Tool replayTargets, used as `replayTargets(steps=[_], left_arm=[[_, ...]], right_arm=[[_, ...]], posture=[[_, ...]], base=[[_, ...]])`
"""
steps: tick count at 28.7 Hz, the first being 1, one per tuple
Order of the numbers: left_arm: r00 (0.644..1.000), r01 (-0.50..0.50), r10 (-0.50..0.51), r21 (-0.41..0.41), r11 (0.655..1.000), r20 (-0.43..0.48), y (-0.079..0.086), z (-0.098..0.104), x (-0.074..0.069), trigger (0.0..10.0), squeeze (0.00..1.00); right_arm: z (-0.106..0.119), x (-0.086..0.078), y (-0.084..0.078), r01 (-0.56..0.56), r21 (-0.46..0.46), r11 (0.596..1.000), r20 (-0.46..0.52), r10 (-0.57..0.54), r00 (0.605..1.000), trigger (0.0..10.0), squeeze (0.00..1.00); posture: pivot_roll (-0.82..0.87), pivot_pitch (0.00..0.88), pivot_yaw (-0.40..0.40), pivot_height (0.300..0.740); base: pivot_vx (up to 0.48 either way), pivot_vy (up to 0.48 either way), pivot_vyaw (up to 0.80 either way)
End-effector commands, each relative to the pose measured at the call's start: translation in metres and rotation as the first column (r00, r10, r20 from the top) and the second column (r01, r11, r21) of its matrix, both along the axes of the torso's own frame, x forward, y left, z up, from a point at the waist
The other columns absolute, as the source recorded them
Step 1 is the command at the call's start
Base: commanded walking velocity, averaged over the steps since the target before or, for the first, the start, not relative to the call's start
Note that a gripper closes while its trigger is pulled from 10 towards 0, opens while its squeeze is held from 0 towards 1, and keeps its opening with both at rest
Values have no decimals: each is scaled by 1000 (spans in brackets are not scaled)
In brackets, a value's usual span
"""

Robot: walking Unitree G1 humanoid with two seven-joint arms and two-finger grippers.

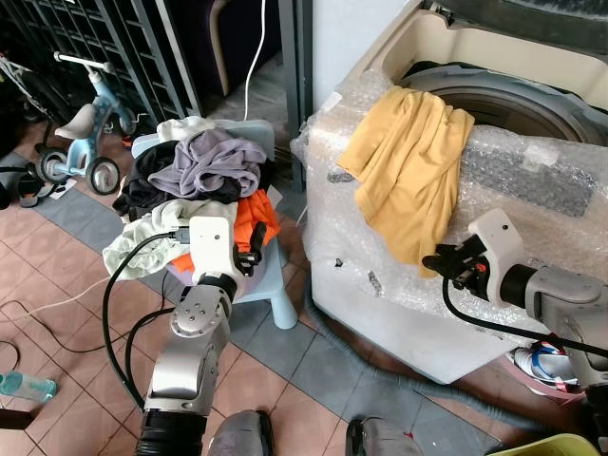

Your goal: Clothes washing

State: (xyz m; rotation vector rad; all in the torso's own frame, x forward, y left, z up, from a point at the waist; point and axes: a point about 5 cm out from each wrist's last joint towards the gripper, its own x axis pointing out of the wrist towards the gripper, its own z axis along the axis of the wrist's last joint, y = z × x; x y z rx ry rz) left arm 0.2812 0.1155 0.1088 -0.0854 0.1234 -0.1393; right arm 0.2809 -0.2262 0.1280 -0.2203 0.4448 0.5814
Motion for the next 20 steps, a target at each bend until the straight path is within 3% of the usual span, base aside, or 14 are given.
replayTargets(steps=[1,2,3,4,7,8,9,10,12,13,14,20], left_arm=[[1000,-7,8,13,1000,-6,2,0,-1,10000,0],[1000,-7,7,13,1000,-6,2,0,-1,10000,0],[1000,-7,7,13,1000,-6,2,0,-1,10000,0],[1000,-7,7,12,1000,-6,1,0,-1,10000,0],[1000,-6,6,11,1000,-7,0,0,-1,10000,0],[1000,-7,7,12,1000,-9,0,0,-1,10000,0],[1000,-7,7,13,1000,-10,0,-1,-1,10000,0],[1000,-8,9,17,1000,-14,1,-2,-1,10000,0],[1000,-11,12,20,1000,-20,1,-3,-1,10000,0],[1000,-12,12,20,1000,-21,1,-3,-1,10000,0],[1000,-12,13,20,1000,-21,1,-3,-1,10000,0],[1000,-11,11,16,1000,-21,-1,-3,0,10000,0]], right_arm=[[4,5,8,0,-8,1000,36,0,999,7098,0],[4,7,9,30,-1,1000,48,-30,998,2275,0],[4,9,9,57,4,998,55,-57,997,1569,0],[4,11,10,83,0,997,64,-83,994,0,0],[1,12,11,114,-16,993,56,-113,992,0,0],[1,10,11,100,-26,995,53,-99,994,3294,0],[3,9,11,86,-30,996,54,-84,995,4118,0],[4,8,10,73,-35,997,49,-71,996,10000,0],[7,5,3,53,-61,997,32,-51,998,10000,0],[7,4,-1,57,-55,997,20,-56,998,10000,176],[7,3,-3,68,-45,997,13,-67,998,10000,1000],[2,-4,-1,73,25,997,-43,-71,997,10000,1000]], posture=[[-65,104,54,740],[-65,104,54,740],[-65,104,53,740],[-66,104,53,740],[-66,104,51,740],[-66,104,50,740],[-67,105,50,740],[-69,104,49,740],[-72,103,46,740],[-75,101,45,740],[-75,101,45,740],[-74,101,44,740]], base=[[0,0,0],[0,0,0],[0,0,0],[0,0,0],[0,0,0],[0,0,0],[0,0,0],[0,0,0],[0,0,0],[0,0,0],[0,0,0],[0,0,0]])
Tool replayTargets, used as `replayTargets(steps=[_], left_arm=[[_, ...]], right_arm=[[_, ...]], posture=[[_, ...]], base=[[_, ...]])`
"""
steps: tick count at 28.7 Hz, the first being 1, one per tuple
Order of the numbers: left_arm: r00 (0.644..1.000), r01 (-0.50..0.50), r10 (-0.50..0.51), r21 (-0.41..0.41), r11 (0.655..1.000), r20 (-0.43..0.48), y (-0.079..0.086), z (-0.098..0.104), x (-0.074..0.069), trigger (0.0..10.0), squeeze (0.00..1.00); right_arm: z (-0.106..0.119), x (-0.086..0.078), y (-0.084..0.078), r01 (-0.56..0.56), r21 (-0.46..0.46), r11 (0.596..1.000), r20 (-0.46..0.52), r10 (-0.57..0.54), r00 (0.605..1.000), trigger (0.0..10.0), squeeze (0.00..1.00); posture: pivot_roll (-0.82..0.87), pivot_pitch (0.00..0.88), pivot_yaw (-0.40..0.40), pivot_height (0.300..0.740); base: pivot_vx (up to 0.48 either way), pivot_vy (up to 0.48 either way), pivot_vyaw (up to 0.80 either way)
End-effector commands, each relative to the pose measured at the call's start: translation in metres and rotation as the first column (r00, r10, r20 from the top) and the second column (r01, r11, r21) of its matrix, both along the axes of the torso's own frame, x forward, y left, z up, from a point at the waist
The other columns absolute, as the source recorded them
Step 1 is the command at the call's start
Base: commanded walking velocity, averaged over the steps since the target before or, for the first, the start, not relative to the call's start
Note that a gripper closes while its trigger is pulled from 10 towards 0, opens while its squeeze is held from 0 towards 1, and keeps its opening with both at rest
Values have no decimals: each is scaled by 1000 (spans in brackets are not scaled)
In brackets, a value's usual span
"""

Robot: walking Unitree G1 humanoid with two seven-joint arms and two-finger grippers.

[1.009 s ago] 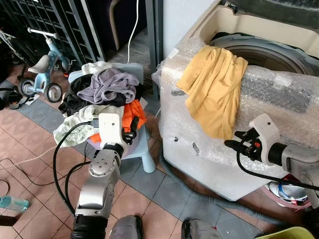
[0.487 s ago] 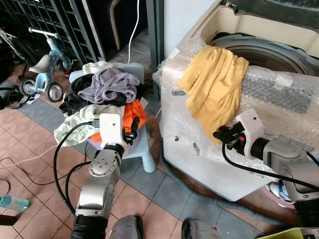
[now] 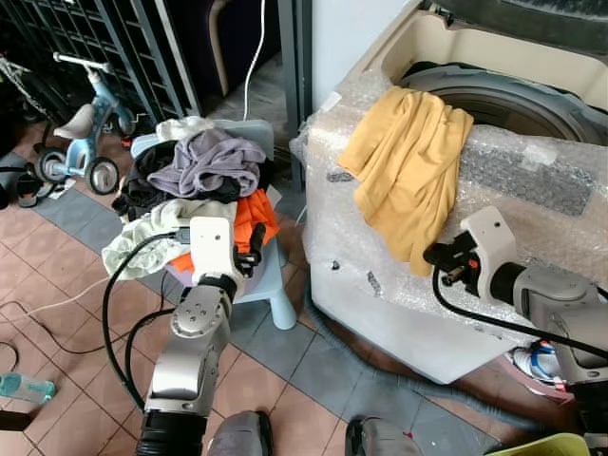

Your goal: Clothes washing

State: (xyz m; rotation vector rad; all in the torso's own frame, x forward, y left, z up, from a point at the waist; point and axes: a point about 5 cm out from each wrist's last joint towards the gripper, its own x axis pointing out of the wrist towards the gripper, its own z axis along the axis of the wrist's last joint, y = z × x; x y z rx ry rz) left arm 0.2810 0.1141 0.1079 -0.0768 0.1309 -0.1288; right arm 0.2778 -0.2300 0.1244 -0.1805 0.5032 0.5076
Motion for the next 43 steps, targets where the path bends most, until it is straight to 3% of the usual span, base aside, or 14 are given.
replayTargets(steps=[1,6,12,25,30,32,33,34,35,36,37,38,43], left_arm=[[1000,-2,2,6,1000,-14,0,-2,0,10000,0],[1000,-4,4,9,1000,-17,2,-3,0,10000,0],[1000,-1,1,10,1000,-15,1,-2,0,10000,0],[1000,-6,6,17,1000,-15,3,-2,0,10000,0],[1000,0,0,15,1000,-19,1,-3,-1,10000,0],[1000,1,0,13,1000,-20,0,-3,0,10000,0],[1000,1,-1,12,1000,-21,0,-3,0,10000,0],[1000,1,-1,11,1000,-21,-1,-3,0,10000,0],[1000,1,-1,11,1000,-21,-1,-3,0,10000,0],[1000,2,-2,10,1000,-21,-1,-3,0,10000,0],[1000,2,-2,10,1000,-21,-2,-3,0,10000,0],[1000,2,-2,10,1000,-20,-2,-3,0,10000,0],[1000,-6,6,12,1000,-20,0,-3,0,10000,0]], right_arm=[[6,-2,4,-10,58,998,6,9,1000,10000,1000],[12,-5,5,-10,166,986,-16,13,1000,10000,1000],[13,1,7,5,156,988,-3,-5,1000,10000,1000],[8,4,16,67,54,996,35,-69,997,10000,1000],[4,7,11,133,-13,991,62,-132,989,10000,973],[3,11,12,201,-14,980,92,-198,976,10000,655],[1,11,16,214,-7,977,95,-213,973,10000,541],[0,12,18,221,0,975,95,-220,971,10000,541],[-1,13,23,241,18,970,103,-242,965,7020,502],[-2,14,27,263,35,964,110,-266,958,1373,463],[-3,15,30,280,45,959,115,-283,952,1373,463],[-3,16,34,287,56,956,119,-292,949,0,0],[1,19,48,320,160,934,143,-343,928,0,0]], posture=[[-74,101,44,740],[-73,99,46,740],[-70,97,46,740],[-63,97,46,740],[-69,97,45,740],[-71,96,42,740],[-70,96,42,740],[-70,96,42,740],[-70,95,42,740],[-69,96,42,740],[-68,95,42,740],[-66,95,42,740],[-60,93,39,740]], base=[[0,0,0],[0,0,0],[0,0,0],[0,0,0],[0,0,0],[0,0,0],[0,0,0],[0,0,0],[0,0,0],[0,0,0],[0,0,0],[0,0,0],[0,0,0]])
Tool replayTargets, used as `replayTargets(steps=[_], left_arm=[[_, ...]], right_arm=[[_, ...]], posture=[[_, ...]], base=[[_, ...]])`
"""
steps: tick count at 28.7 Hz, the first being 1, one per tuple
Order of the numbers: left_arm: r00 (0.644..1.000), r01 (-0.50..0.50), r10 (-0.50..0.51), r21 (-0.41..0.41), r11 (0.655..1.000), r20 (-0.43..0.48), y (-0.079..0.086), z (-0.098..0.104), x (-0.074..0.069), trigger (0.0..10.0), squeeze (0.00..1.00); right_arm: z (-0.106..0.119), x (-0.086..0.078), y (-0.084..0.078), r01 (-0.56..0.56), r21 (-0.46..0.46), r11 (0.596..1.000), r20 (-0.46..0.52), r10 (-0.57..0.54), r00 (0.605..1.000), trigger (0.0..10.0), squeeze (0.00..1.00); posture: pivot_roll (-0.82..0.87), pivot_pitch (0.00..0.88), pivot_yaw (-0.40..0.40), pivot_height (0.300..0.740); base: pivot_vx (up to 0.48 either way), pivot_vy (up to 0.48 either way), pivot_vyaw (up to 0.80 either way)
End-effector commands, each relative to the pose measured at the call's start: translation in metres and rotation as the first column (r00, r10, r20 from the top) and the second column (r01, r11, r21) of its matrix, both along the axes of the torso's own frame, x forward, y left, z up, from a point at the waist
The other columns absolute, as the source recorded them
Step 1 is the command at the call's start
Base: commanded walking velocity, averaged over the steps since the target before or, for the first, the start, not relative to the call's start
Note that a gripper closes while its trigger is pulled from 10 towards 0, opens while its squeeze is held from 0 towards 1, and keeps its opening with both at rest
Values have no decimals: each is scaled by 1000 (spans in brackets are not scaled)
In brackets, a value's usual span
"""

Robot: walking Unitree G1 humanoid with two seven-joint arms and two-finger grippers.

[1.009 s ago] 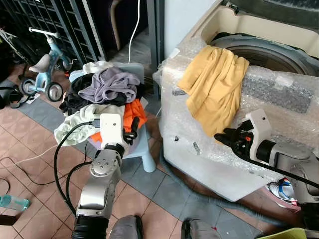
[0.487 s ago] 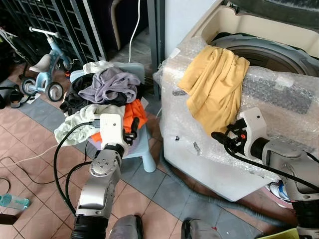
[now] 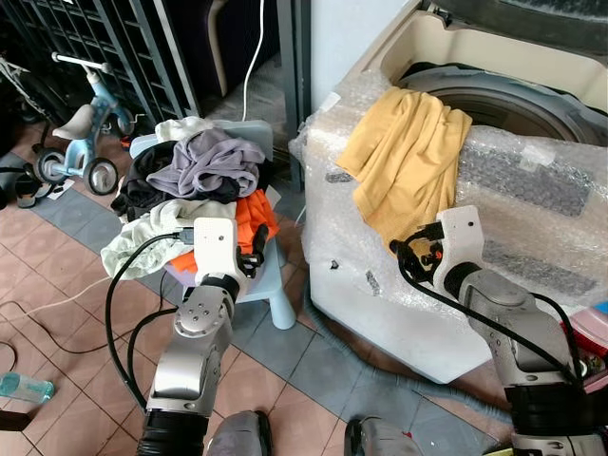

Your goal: Clothes washing

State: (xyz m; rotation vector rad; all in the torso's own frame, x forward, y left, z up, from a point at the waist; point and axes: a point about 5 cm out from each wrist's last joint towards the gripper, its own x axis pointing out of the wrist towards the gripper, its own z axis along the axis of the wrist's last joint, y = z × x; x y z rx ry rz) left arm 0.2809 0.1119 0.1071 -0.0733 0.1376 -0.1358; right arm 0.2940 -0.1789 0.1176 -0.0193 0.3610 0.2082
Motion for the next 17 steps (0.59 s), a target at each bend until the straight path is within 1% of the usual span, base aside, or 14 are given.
replayTargets(steps=[1,4,5,7,9,12,13,15,16,17], left_arm=[[1000,-16,16,10,1000,-15,3,-3,0,10000,0],[1000,-17,17,11,1000,-15,3,-3,0,10000,0],[1000,-16,16,10,1000,-14,2,-3,0,10000,0],[1000,-15,15,9,1000,-14,2,-3,1,10000,0],[1000,-12,12,9,1000,-14,2,-3,1,10000,0],[1000,-11,12,9,1000,-13,1,-2,1,10000,0],[1000,-12,12,9,1000,-11,1,-2,2,10000,0],[1000,-13,13,10,1000,-10,1,-2,2,10000,0],[1000,-14,14,10,1000,-10,1,-2,2,10000,0],[1000,-16,17,11,1000,-11,2,-2,1,10000,0]], right_arm=[[10,3,-3,18,25,1000,44,-19,999,0,0],[14,5,-7,14,46,999,59,-17,998,0,0],[19,8,-11,13,81,997,71,-19,997,0,0],[23,9,-12,1,109,994,81,-10,997,0,0],[30,14,-17,15,162,987,94,-30,995,0,0],[32,18,-21,35,197,980,94,-55,994,0,0],[34,19,-21,33,233,972,96,-57,994,0,0],[35,20,-20,18,246,969,95,-42,995,0,0],[34,18,-17,-11,245,970,89,-11,996,0,0],[33,14,-12,-79,255,964,68,63,996,0,0]], posture=[[-60,94,39,740],[-63,93,37,740],[-65,93,37,740],[-65,93,38,740],[-67,92,39,740],[-66,92,40,740],[-63,91,39,740],[-63,91,39,740],[-62,91,37,740],[-61,91,36,740]], base=[[0,0,0],[0,0,0],[0,0,0],[0,0,0],[0,0,0],[0,0,0],[0,0,0],[0,0,0],[0,0,0],[0,0,0]])
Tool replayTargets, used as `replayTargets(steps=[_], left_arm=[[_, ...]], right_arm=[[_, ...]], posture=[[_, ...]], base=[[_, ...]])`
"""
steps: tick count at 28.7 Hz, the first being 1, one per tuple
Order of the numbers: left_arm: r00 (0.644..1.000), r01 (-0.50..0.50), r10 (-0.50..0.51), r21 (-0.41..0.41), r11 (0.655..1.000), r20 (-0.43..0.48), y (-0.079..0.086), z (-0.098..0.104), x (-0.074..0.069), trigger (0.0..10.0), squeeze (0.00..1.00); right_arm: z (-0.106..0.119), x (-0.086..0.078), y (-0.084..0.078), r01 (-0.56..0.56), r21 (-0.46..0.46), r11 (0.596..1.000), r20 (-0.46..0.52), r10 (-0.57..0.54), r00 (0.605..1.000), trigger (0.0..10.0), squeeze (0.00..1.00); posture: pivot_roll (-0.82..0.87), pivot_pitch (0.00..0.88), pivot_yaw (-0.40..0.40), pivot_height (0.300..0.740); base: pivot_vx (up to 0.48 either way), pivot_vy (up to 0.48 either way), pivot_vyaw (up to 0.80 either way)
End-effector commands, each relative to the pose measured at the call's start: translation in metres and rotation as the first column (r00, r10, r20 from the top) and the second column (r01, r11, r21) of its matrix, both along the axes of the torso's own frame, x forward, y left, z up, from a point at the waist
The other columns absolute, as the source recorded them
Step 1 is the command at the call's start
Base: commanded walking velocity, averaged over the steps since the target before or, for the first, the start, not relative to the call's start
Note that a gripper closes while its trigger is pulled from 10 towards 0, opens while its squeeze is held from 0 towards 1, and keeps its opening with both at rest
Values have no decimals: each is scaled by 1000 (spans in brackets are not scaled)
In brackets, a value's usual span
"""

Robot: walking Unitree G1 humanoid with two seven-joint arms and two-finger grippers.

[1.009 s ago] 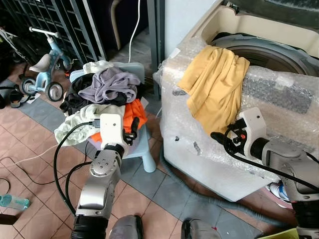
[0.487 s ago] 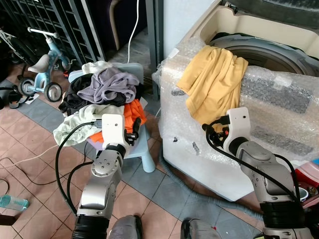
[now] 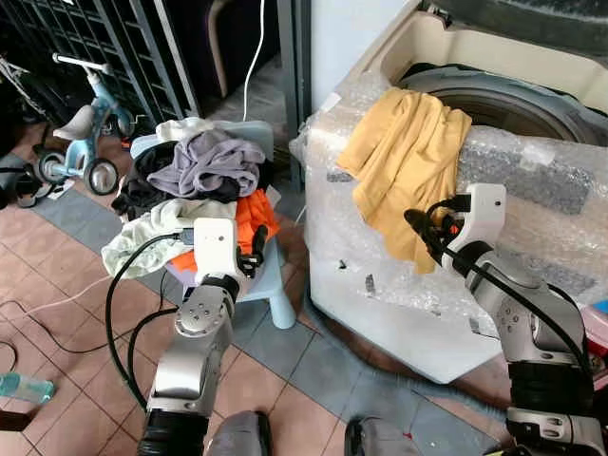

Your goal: Clothes washing

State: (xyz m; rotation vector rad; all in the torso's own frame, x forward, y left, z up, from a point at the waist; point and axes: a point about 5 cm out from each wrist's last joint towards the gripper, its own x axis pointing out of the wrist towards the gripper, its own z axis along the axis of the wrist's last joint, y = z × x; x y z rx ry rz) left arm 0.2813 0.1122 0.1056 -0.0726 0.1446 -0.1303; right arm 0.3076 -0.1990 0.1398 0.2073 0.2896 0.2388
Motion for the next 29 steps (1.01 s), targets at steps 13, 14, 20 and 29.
replayTargets(steps=[13,14,20,29], left_arm=[[1000,-13,14,12,1000,-11,2,-2,1,10000,0],[1000,-13,13,12,1000,-12,2,-2,1,10000,0],[1000,-14,14,13,1000,-8,2,-1,2,10000,0],[1000,-11,11,14,1000,3,0,1,5,10000,0]], right_arm=[[4,-30,21,-434,11,901,-82,433,897,0,0],[5,-29,19,-428,6,904,-83,427,900,0,0],[13,-12,12,-314,-22,949,-3,314,949,0,0],[111,39,13,-158,60,986,456,113,883,0,0]], posture=[[-66,91,36,740],[-67,91,36,740],[-63,89,37,740],[-59,81,39,740]], base=[[0,0,0],[0,0,0],[0,0,0],[0,0,0]])
